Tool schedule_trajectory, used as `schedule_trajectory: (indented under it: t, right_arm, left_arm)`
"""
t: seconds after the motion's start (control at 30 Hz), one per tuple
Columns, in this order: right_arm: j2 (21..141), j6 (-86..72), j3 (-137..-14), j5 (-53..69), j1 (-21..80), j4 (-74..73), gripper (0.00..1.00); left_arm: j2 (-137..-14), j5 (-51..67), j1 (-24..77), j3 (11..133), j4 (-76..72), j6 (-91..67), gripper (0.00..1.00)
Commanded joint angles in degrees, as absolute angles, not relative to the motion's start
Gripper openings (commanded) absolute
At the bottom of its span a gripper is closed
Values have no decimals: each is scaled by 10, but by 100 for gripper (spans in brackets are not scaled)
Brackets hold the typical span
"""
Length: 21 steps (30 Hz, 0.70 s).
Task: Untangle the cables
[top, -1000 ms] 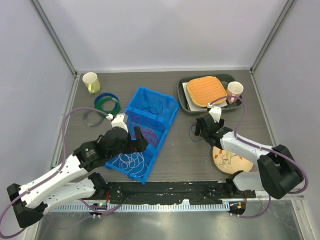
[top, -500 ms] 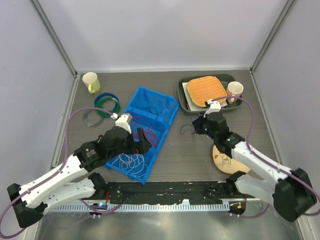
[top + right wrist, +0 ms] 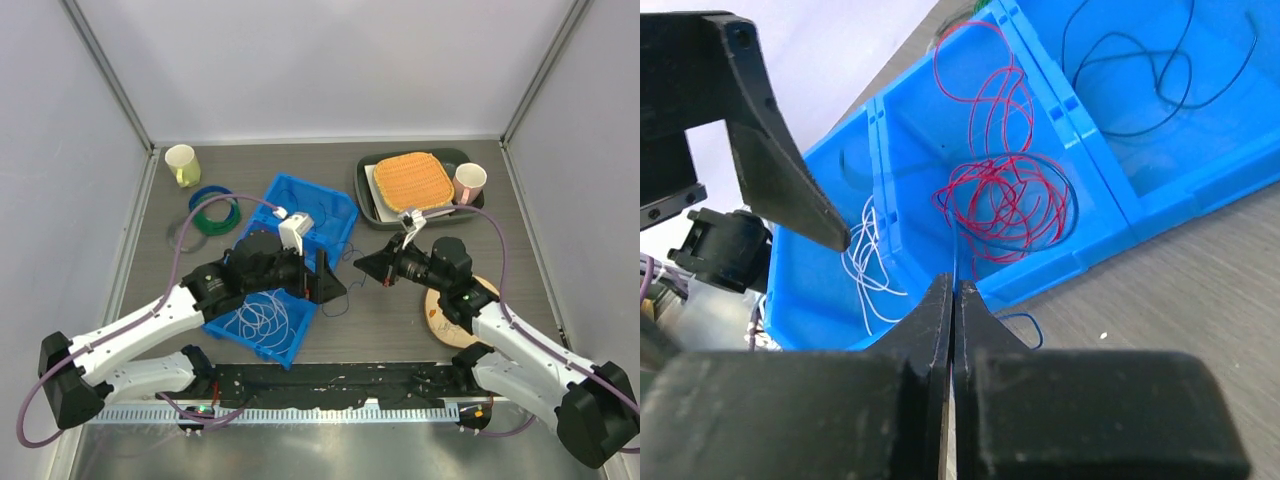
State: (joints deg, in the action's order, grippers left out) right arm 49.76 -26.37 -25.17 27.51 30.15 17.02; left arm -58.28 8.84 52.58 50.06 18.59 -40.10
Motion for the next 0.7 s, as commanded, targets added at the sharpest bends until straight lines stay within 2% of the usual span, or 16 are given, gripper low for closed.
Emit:
schedule_trajectory:
  t: [0.0, 0.2, 0.3, 0.5, 0.67]
  right_arm:
    - [528, -301, -275, 296, 301, 160, 1]
    - [571, -345, -290, 383, 301, 180, 1]
    - [557, -355, -291, 383, 301, 171, 1]
    - [569, -330, -346, 397, 301, 26, 1]
    - [603, -357, -358, 468, 301, 25, 1]
  left_arm:
    - [-604, 158, 545, 483, 87, -328, 100]
    - [-658, 132, 562, 502, 77, -279, 100]
    - [-685, 129, 569, 511, 75, -247, 100]
    - [-716, 146, 577, 516, 71, -193, 95]
    - [-708, 106, 578, 512, 64, -164, 97]
